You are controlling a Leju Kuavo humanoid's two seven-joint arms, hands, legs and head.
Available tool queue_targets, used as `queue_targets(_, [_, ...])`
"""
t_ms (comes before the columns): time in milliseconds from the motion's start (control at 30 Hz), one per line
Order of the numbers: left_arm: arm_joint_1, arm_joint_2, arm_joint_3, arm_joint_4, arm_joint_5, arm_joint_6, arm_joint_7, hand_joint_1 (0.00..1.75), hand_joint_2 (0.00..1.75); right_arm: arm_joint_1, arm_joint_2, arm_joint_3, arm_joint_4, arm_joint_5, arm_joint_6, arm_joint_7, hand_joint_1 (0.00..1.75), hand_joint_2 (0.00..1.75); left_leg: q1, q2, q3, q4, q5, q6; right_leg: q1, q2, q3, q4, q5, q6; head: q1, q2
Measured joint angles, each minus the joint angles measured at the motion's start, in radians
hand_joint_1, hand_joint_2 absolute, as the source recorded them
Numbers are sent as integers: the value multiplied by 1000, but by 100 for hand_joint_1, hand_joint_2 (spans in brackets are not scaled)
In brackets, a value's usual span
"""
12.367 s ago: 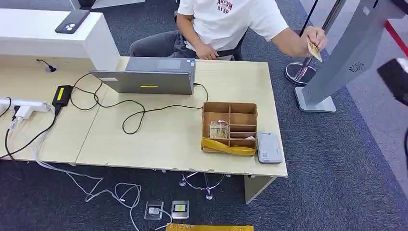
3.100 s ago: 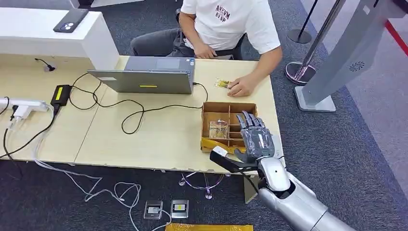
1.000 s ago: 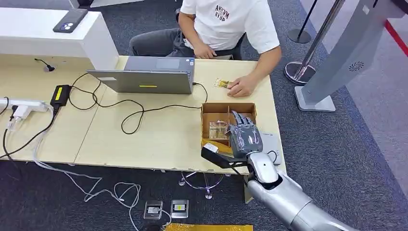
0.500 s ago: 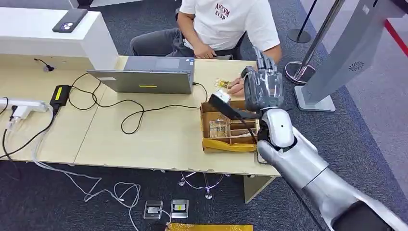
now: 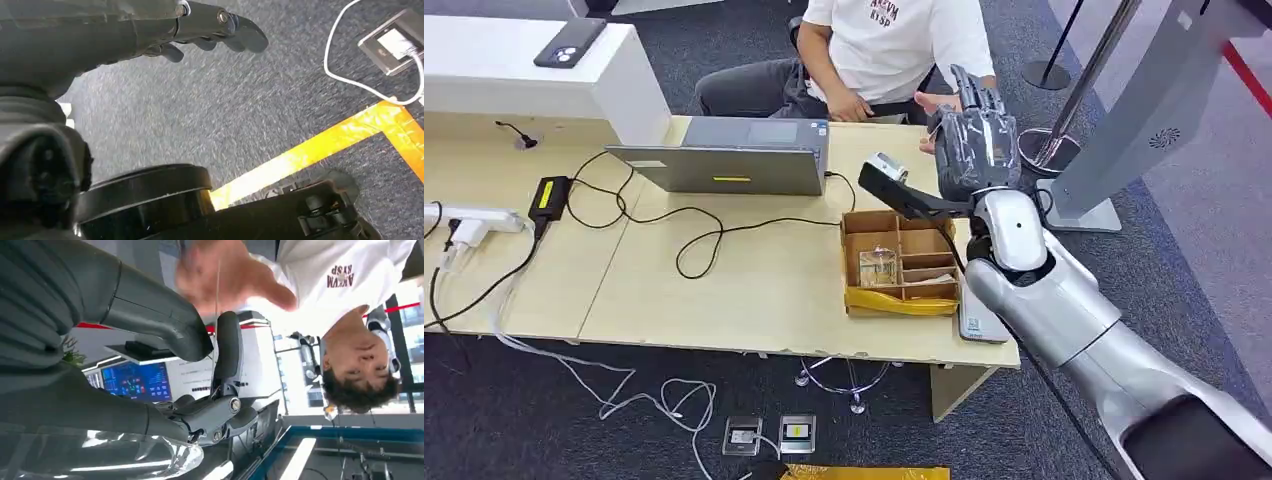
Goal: Pass the card to the sensor for recognition and then transmit it.
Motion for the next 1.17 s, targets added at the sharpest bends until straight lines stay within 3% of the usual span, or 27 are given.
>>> queue_targets(167, [-7,-8,-58,-9,0,-15,21,0,0,-16,17,13,104,-52,24,-13,175,175,0,-1,0,0,0,0,0,-1,0,0,0,0,0,0])
queue_targets(600, [-10,-15,-158,-29,0,-33,49,0,0,-51,72,38,394,-105,-34,-48,175,175,0,0,0,0,0,0,0,-2,0,0,0,0,0,0])
queue_targets(633, [-10,-15,-160,-29,0,-33,50,0,0,-52,74,39,401,-105,-34,-48,72,175,0,0,0,0,0,0,0,-2,0,0,0,0,0,0])
queue_targets(667, [-10,-15,-166,-29,0,-34,51,0,0,-52,75,41,411,-103,-36,-48,0,175,0,0,0,0,0,0,0,-2,0,0,0,0,0,0])
queue_targets(1167, [-10,-16,-208,-39,0,-50,54,0,0,-54,91,53,478,-88,-90,-46,0,175,0,0,0,0,0,0,0,-2,0,0,0,0,0,0])
